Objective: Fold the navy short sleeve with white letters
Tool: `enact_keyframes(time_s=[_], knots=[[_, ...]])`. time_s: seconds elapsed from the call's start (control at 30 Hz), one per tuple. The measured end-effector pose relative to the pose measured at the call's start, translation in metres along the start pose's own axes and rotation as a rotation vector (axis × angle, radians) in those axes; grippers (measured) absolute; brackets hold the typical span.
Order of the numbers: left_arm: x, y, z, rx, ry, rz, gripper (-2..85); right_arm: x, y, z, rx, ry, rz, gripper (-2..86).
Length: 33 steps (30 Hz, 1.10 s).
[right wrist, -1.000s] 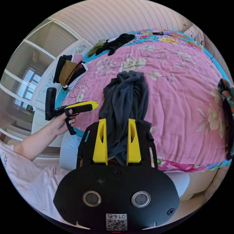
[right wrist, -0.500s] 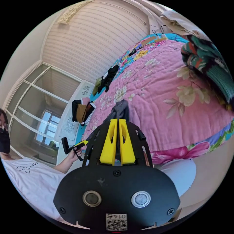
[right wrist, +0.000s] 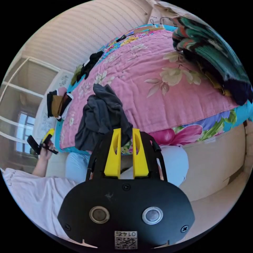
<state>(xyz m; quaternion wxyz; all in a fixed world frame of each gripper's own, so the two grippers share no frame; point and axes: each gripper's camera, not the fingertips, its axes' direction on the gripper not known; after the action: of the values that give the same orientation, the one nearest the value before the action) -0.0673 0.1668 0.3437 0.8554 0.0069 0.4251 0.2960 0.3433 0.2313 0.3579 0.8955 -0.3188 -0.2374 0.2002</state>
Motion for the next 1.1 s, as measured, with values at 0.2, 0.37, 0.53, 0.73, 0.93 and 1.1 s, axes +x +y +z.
enact_keyframes(time_s=[0.2, 0.37, 0.53, 0.73, 0.93, 1.1], knots=[[0.061, -0.052, 0.1, -0.186, 0.147, 0.141, 11.6, -0.026, 0.0, 0.014, -0.058, 0.05, -0.108, 11.4], [0.105, -0.072, 0.164, -0.35, 0.23, 0.163, 12.7, -0.014, 0.006, 0.013, -0.067, 0.022, 0.012, 7.0], [0.127, -0.085, 0.185, -0.476, 0.159, 0.171, 5.3, 0.003, 0.03, -0.016, 0.025, -0.136, 0.073, 2.4], [0.099, -0.099, 0.118, -0.374, 0.245, -0.033, -0.3, 0.017, 0.063, -0.063, 0.146, -0.385, 0.006, 1.2], [0.084, -0.118, -0.082, 0.202, 0.059, -0.096, -0.9, -0.034, 0.074, -0.165, 0.473, -0.618, -0.301, 0.9], [0.125, -0.138, -0.255, 0.57, -0.104, 0.039, -1.0, -0.103, 0.096, -0.276, 0.844, -0.752, -0.591, 0.7]])
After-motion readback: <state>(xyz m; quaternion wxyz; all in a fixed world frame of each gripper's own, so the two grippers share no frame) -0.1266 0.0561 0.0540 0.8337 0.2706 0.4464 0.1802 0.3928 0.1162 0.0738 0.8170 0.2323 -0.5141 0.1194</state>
